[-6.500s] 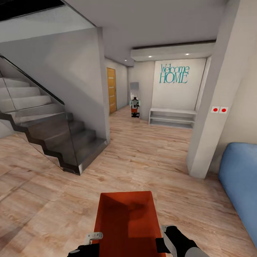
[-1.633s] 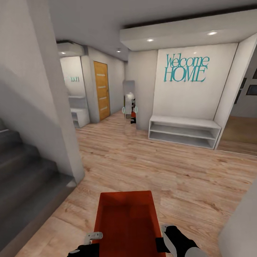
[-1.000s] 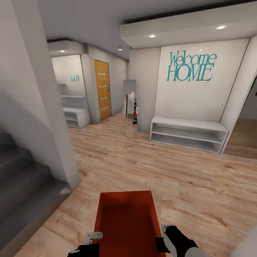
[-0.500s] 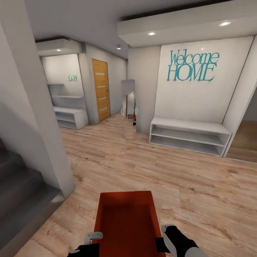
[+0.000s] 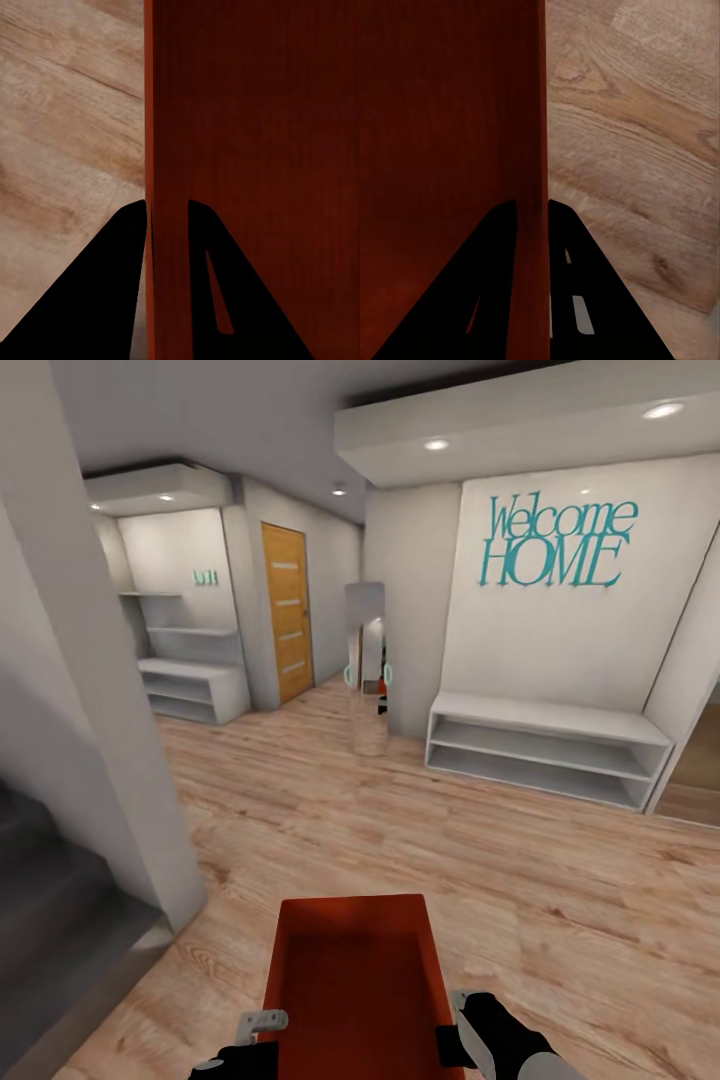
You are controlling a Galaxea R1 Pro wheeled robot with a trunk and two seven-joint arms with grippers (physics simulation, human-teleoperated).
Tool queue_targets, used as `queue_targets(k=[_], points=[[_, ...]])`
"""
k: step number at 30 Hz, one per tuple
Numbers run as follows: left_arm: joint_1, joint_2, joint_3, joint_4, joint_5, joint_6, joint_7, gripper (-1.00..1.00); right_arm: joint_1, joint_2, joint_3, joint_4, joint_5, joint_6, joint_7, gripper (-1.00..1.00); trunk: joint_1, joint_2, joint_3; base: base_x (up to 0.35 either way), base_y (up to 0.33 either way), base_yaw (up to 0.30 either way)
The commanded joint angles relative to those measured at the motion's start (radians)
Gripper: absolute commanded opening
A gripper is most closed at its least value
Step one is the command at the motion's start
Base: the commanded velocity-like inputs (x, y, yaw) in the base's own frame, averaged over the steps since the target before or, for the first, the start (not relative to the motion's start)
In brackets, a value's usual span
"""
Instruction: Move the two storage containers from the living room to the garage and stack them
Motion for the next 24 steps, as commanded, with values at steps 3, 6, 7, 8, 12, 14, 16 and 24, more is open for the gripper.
queue_targets(k=[3, 6, 7, 8, 12, 14, 16, 24], points=[[-0.001, 0.002, -0.022, -0.005, 0.015, -0.040, 0.004, -1.00, 0.000, -0.022, 0.019, 0.002, -0.021, 0.023, -0.003, -1.00, 0.001, -0.001, -0.001, 0.291, 0.000, 0.003], [-0.001, 0.002, -0.022, -0.005, 0.015, -0.040, 0.004, -1.00, 0.000, -0.022, 0.019, 0.002, -0.021, 0.023, -0.003, -1.00, 0.001, -0.001, -0.002, 0.291, 0.000, 0.037], [-0.001, 0.002, -0.022, -0.005, 0.015, -0.040, 0.004, -1.00, 0.000, -0.022, 0.019, 0.002, -0.021, 0.023, -0.003, -1.00, 0.001, -0.001, -0.002, 0.291, 0.000, 0.065], [-0.001, 0.002, -0.022, -0.005, 0.015, -0.040, 0.004, -1.00, 0.000, -0.022, 0.019, 0.002, -0.021, 0.023, -0.003, -1.00, 0.001, -0.001, -0.002, 0.291, 0.000, 0.074], [-0.001, 0.002, -0.022, -0.005, 0.015, -0.040, 0.004, -1.00, 0.000, -0.022, 0.019, 0.002, -0.021, 0.023, -0.003, -1.00, 0.001, -0.001, -0.003, 0.291, 0.000, 0.045], [-0.001, 0.002, -0.022, -0.005, 0.015, -0.040, 0.004, -1.00, 0.000, -0.022, 0.019, 0.002, -0.021, 0.023, -0.003, -1.00, 0.001, -0.001, -0.003, 0.291, 0.000, 0.014], [-0.001, 0.002, -0.022, -0.005, 0.015, -0.040, 0.004, -1.00, 0.000, -0.022, 0.019, 0.002, -0.021, 0.023, -0.003, -1.00, 0.001, -0.001, -0.003, 0.291, 0.000, 0.007], [-0.001, 0.002, -0.022, -0.005, 0.015, -0.040, 0.004, -1.00, 0.000, -0.022, 0.019, 0.002, -0.021, 0.023, -0.003, -1.00, 0.001, -0.001, -0.003, 0.291, 0.000, 0.002]])
